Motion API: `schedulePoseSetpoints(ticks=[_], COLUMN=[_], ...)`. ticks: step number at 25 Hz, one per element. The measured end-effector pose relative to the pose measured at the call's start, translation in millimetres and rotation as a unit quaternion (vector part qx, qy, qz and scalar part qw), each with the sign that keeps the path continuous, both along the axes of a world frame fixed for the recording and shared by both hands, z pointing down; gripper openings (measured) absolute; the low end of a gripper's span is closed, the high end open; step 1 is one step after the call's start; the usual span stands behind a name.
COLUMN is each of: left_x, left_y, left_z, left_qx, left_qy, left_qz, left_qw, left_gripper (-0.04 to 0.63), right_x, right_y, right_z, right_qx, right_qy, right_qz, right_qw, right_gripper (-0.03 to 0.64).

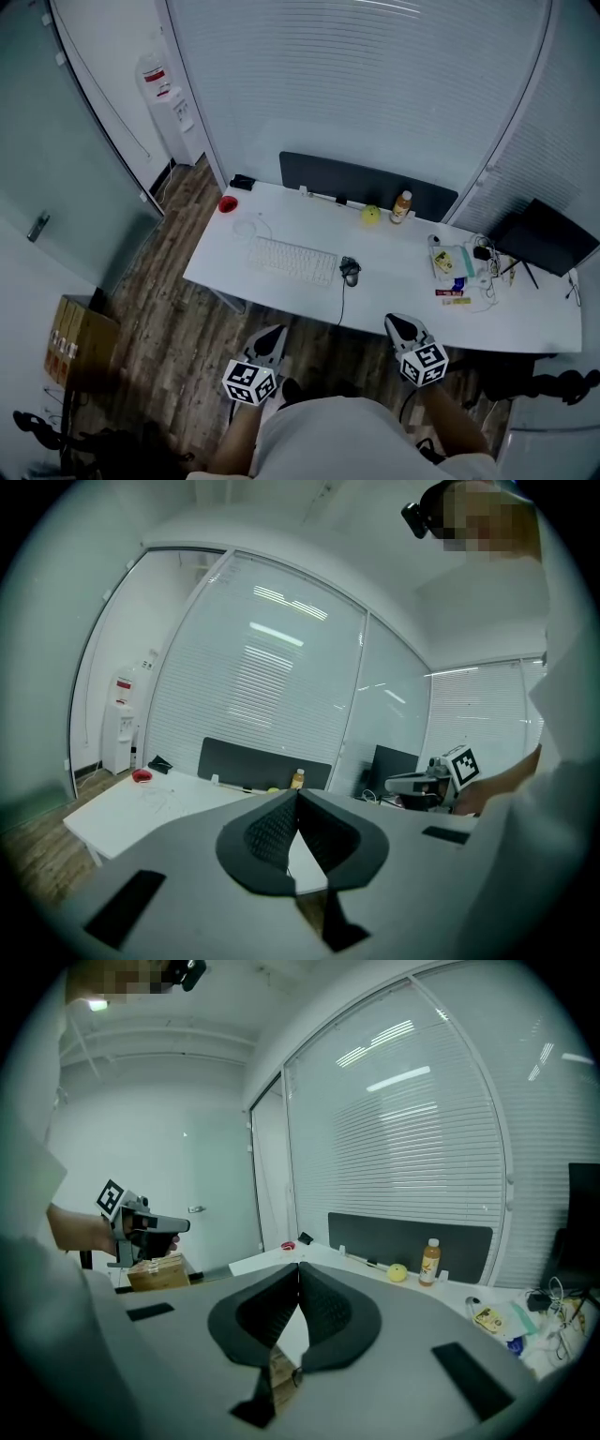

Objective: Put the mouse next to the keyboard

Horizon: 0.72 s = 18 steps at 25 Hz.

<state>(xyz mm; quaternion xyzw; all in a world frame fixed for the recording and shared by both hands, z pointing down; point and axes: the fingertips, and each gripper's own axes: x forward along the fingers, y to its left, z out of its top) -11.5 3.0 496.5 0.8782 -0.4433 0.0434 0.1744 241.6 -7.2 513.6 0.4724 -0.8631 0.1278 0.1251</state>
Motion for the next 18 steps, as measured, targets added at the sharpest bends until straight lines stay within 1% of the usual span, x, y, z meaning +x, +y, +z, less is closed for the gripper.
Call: schedulePoseSetpoints(ticks=[5,18], left_x=[2.2,3.6], left_y=[-0.7,-10.2], left_z=[-1.5,-3.3], left_qx=[0.002,0.006], left_qy=[-0.001,-0.004], left_qz=[-0.011,-0.011], left_qw=[0.9999,0.9999], left_gripper=[0.017,0.017], right_x=[4.4,0.5], right_y=[-5.1,-13.4], right_z=[0.9,0.1], right_qx=[0.000,0.002], right_qy=[-0.005,-0.012], right_qz=[0.000,-0.002], right_qw=[1.000,1.000], right_gripper=[0.029,0.029])
